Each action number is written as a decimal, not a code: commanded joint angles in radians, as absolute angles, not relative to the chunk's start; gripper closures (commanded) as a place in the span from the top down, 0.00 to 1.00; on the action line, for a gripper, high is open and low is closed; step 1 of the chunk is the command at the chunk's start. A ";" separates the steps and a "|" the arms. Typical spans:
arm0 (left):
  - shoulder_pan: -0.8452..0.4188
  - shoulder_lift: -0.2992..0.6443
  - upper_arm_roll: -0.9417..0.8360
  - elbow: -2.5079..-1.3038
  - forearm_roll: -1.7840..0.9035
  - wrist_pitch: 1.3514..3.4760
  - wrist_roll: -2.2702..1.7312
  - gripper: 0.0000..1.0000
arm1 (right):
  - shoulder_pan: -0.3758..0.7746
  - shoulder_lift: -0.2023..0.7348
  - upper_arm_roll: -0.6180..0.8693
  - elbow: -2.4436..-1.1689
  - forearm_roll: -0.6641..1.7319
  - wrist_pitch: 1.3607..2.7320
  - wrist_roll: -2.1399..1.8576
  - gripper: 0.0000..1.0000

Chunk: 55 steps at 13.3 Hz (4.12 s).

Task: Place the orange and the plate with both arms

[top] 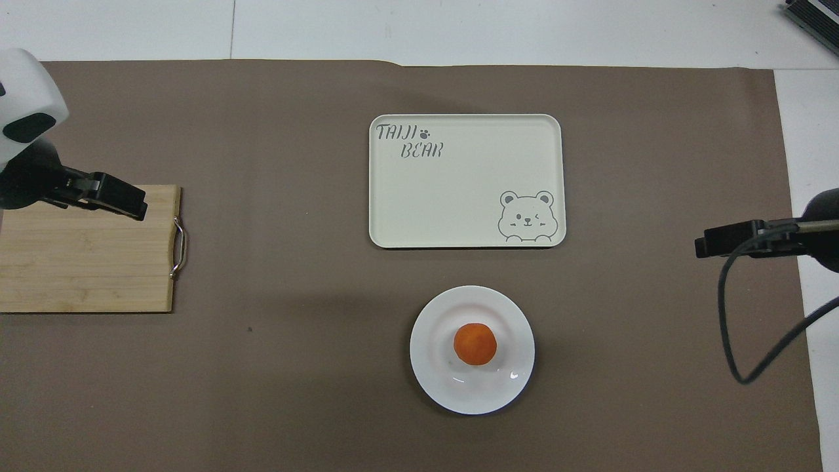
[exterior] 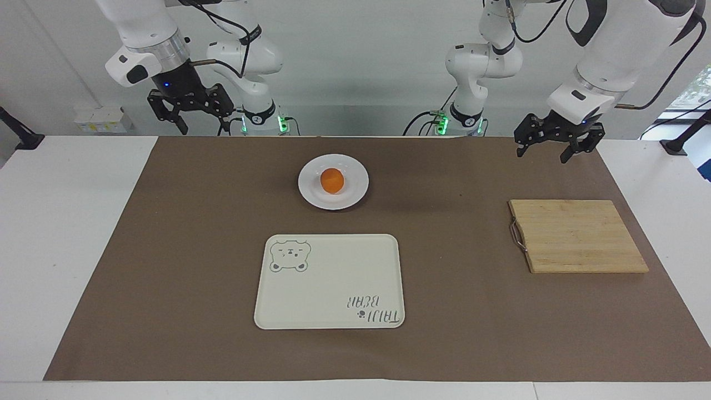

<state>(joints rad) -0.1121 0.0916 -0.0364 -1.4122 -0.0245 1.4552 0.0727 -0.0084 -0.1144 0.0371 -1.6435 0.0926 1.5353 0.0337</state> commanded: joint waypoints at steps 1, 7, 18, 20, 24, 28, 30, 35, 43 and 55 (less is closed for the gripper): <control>-0.097 0.060 -0.048 -1.420 -0.032 1.425 0.032 1.00 | -0.023 -0.121 0.043 -1.641 0.112 1.534 0.052 1.00; -0.084 0.049 -0.051 -1.431 -0.029 1.428 0.035 1.00 | -0.023 -0.121 0.043 -1.641 0.113 1.534 0.052 1.00; -0.075 0.049 -0.049 -1.431 -0.026 1.428 0.035 1.00 | -0.015 -0.124 0.046 -1.643 0.107 1.514 0.061 1.00; -0.075 0.049 -0.051 -1.430 -0.026 1.428 0.035 1.00 | -0.040 -0.143 0.026 -1.670 0.116 1.509 0.058 1.00; -0.075 0.049 -0.051 -1.431 -0.026 1.428 0.035 1.00 | -0.055 -0.199 -0.009 -1.804 0.268 1.543 0.038 1.00; -0.075 0.049 -0.051 -1.431 -0.026 1.428 0.035 1.00 | -0.048 -0.213 -0.008 -2.059 0.478 1.718 -0.036 1.00; -0.075 0.049 -0.051 -1.431 -0.026 1.428 0.035 1.00 | -0.052 -0.201 -0.009 -2.213 0.596 1.822 -0.221 1.00; -0.075 0.049 -0.051 -1.431 -0.026 1.428 0.035 1.00 | -0.025 0.015 -0.005 -2.358 0.885 1.979 -0.694 1.00; -0.075 0.049 -0.051 -1.431 -0.026 1.428 0.035 1.00 | 0.069 0.155 -0.005 -2.362 1.046 1.959 -0.905 0.99; -0.075 0.049 -0.051 -1.431 -0.026 1.428 0.035 1.00 | 0.077 0.146 -0.005 -2.376 1.045 1.930 -0.899 0.00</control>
